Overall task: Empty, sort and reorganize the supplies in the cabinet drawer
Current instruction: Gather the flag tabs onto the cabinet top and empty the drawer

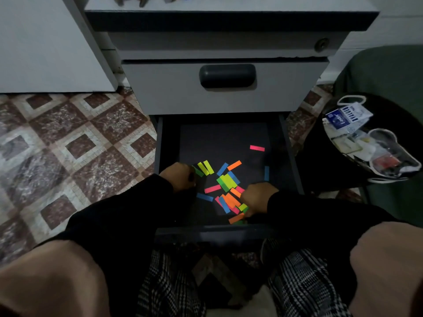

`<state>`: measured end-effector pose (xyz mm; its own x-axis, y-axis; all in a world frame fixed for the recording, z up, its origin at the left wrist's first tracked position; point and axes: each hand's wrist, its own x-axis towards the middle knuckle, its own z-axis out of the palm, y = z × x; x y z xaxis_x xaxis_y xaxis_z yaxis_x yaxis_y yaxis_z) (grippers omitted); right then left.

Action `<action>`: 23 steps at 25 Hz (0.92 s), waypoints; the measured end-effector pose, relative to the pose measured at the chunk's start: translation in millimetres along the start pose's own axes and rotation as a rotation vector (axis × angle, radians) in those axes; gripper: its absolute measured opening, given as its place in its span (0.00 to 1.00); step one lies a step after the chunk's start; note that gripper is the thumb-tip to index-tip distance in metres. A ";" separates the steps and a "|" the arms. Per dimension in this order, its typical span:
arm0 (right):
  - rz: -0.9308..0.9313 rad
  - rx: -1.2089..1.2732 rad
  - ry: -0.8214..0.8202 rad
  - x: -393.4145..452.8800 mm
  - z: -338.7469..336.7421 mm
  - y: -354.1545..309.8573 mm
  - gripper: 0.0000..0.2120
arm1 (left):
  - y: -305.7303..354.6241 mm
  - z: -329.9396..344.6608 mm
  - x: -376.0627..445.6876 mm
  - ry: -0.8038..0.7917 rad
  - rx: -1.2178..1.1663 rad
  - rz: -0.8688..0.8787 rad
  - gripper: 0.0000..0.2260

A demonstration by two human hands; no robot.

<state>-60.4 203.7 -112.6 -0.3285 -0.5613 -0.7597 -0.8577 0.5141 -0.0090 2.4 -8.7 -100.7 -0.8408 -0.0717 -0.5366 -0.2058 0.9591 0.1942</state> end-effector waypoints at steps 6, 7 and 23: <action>0.017 0.009 0.097 9.4 -15.7 0.5 0.20 | -1.4 3.4 4.5 -0.020 0.043 -0.035 0.14; 0.056 0.117 0.165 10.2 -20.8 5.6 0.19 | -0.8 3.9 6.0 -0.009 0.049 -0.048 0.14; 0.265 0.634 0.311 13.0 -15.5 29.9 0.40 | 32.9 29.1 8.5 -0.057 0.069 -0.016 0.46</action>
<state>-96.5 201.8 -112.7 -0.6691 -0.4758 -0.5709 -0.3735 0.8794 -0.2953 3.0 30.3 -122.8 -0.8073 -0.0736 -0.5855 -0.1824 0.9747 0.1290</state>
